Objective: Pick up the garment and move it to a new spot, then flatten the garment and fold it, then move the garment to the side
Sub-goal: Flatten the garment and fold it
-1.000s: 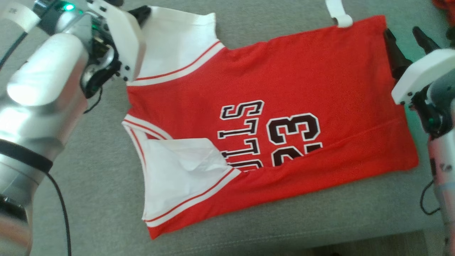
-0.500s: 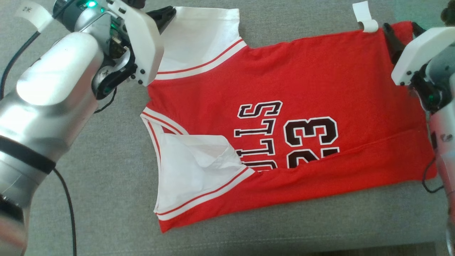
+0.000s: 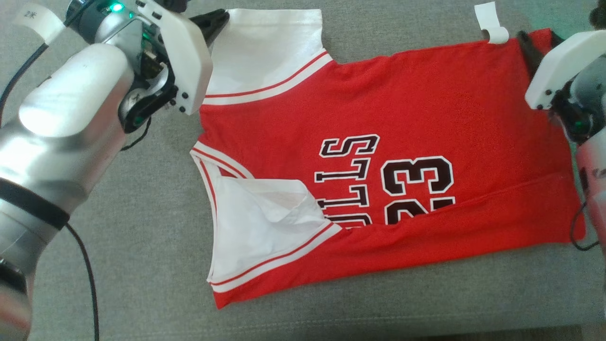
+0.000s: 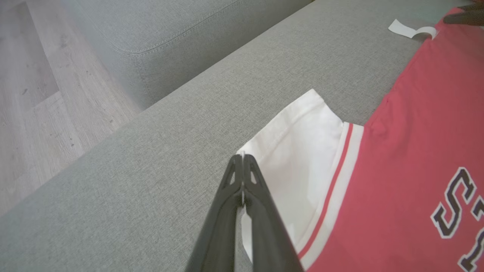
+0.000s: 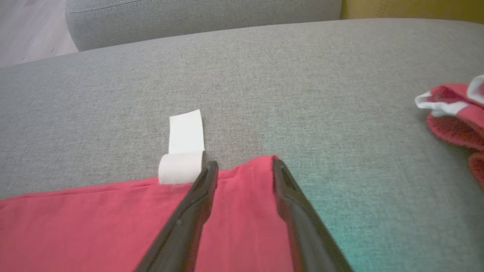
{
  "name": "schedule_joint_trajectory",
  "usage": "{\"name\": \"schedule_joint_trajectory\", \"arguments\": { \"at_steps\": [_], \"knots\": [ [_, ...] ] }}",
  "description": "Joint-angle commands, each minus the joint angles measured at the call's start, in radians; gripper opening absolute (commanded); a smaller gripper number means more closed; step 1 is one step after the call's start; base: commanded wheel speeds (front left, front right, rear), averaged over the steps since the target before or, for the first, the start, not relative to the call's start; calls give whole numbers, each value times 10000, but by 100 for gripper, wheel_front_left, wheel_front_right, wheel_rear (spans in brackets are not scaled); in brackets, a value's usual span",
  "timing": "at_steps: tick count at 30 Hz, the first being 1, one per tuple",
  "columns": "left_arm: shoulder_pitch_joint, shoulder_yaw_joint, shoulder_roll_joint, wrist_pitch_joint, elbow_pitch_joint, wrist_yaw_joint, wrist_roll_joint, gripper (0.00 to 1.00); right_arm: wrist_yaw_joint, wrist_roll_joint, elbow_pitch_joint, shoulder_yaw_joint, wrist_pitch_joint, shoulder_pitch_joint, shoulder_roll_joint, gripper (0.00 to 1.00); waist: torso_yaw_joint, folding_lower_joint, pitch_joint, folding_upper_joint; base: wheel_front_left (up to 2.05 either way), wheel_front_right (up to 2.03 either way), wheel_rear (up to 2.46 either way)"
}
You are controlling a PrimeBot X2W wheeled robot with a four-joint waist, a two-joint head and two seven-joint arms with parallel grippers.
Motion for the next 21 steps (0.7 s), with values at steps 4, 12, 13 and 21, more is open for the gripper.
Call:
{"name": "schedule_joint_trajectory", "arguments": {
  "at_steps": [4,12,13,21],
  "knots": [
    [-830,191,400,-189,-44,14,-140,0,67,-117,23,71,-207,-430,-134,3,56,0,15,0,0,0,0],
    [-1127,5,510,-1012,250,70,107,0,67,-128,375,-33,-683,-654,-177,0,53,0,-20,0,0,0,0],
    [-1196,2,521,-1250,343,118,240,0,67,-107,399,-56,-769,-698,-200,0,43,0,-19,0,0,0,0],
    [-1720,381,373,-2994,1109,428,590,0,67,540,563,-617,-1600,-1135,-458,0,-103,0,82,0,0,0,0]
  ]
}}
